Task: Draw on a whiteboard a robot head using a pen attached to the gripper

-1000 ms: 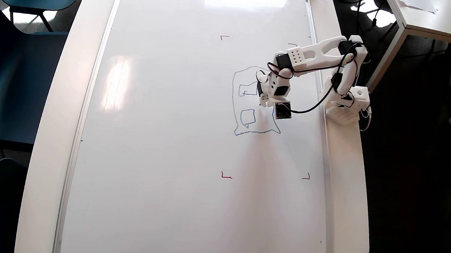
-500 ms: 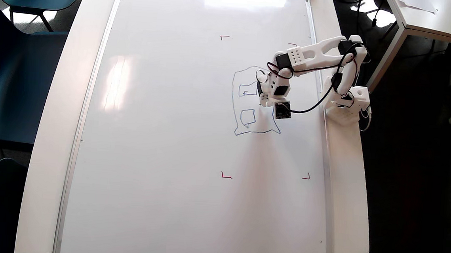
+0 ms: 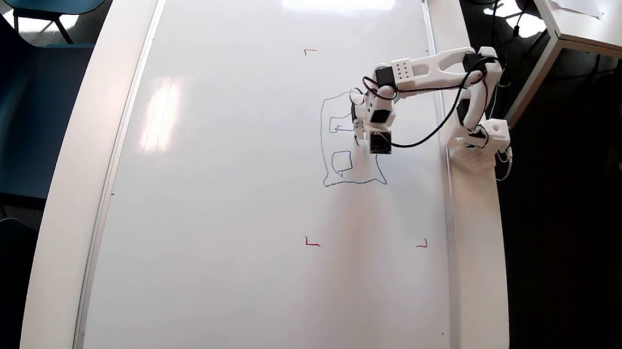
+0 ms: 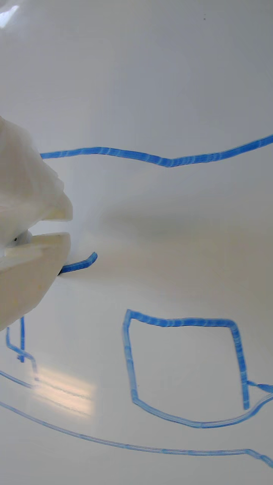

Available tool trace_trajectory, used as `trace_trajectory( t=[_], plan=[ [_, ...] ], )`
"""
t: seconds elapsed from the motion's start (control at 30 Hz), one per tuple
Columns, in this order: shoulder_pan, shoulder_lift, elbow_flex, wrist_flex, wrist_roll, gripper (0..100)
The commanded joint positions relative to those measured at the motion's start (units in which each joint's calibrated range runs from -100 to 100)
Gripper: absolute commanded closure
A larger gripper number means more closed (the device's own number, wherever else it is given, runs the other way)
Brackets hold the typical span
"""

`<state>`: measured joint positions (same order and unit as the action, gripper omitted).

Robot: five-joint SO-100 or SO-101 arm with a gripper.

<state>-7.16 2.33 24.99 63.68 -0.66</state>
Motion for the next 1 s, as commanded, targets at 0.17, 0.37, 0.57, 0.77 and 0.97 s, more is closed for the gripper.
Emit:
trace_trajectory(
  t=[0.17,0.37,0.57,0.77,0.97],
  plan=[
    [1.1,-5.0,2.8,1.6,0.3,98],
    [0.8,-10.3,8.2,1.5,0.3,98],
    [0.7,-11.4,8.4,1.5,0.3,98],
    [-0.2,-11.9,8.3,1.5,0.3,98],
    [0.0,-11.3,8.4,1.5,0.3,98]
  ],
)
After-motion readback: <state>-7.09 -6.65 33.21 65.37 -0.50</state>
